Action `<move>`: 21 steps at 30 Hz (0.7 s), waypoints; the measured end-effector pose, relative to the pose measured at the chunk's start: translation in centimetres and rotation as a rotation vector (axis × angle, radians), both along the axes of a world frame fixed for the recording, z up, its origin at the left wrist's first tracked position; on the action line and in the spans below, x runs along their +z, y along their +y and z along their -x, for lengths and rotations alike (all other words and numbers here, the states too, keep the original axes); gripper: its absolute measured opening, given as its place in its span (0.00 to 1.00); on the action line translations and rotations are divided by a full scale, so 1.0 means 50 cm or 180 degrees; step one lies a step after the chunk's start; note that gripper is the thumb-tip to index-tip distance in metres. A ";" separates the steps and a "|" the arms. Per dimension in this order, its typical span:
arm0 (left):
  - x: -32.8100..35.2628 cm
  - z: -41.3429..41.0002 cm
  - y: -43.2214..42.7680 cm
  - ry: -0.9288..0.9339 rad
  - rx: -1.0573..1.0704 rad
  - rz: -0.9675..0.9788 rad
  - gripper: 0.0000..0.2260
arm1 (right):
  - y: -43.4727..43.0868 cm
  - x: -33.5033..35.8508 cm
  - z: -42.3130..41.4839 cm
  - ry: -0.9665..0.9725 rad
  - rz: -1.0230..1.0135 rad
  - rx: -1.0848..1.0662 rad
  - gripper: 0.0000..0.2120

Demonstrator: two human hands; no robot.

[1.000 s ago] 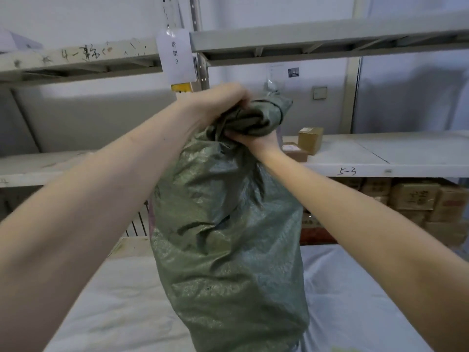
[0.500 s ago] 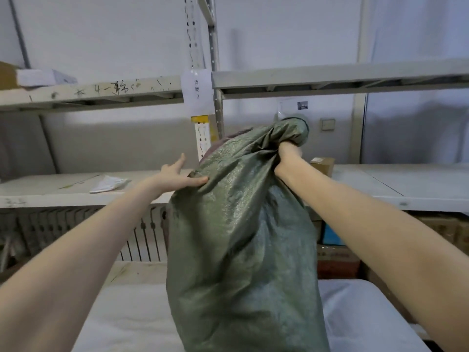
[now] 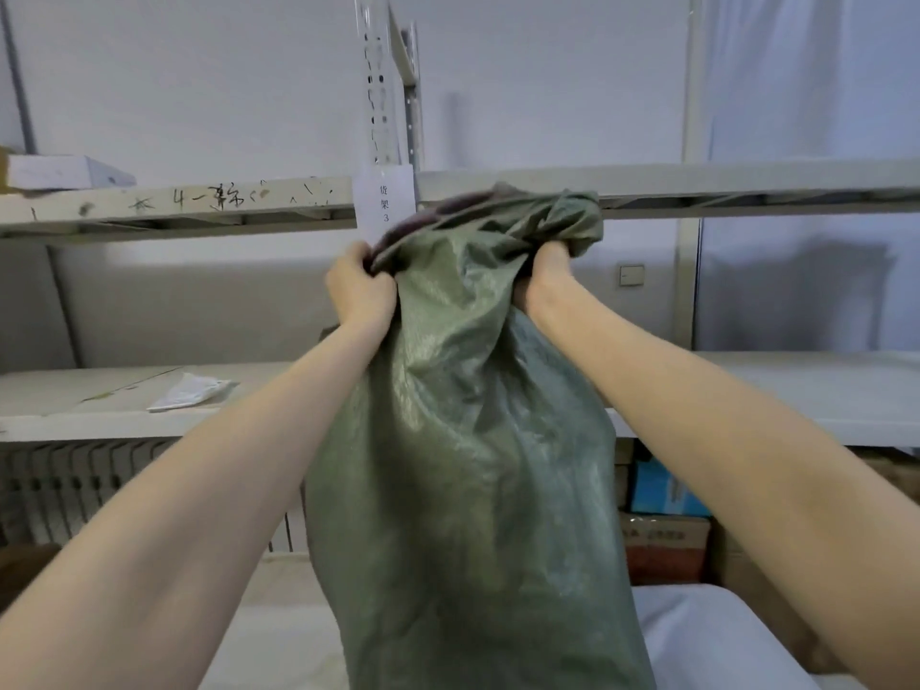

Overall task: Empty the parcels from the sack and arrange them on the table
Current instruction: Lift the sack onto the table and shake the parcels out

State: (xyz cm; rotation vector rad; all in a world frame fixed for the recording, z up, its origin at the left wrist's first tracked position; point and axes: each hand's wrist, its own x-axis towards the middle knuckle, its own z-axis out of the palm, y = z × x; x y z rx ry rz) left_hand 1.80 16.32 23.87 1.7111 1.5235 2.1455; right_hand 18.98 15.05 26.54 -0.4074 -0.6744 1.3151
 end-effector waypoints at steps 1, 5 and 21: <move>0.026 -0.004 0.000 0.0001 -0.0053 -0.0222 0.09 | -0.002 0.016 -0.001 0.0080 -0.0109 0.0033 0.23; 0.047 -0.025 0.009 0.0079 -0.0234 -0.0536 0.07 | -0.006 0.014 -0.032 0.0149 -0.0267 0.0058 0.25; -0.122 -0.073 -0.069 0.2538 -0.0938 0.2024 0.71 | -0.005 -0.102 -0.123 -0.2513 -0.0029 -0.2161 0.30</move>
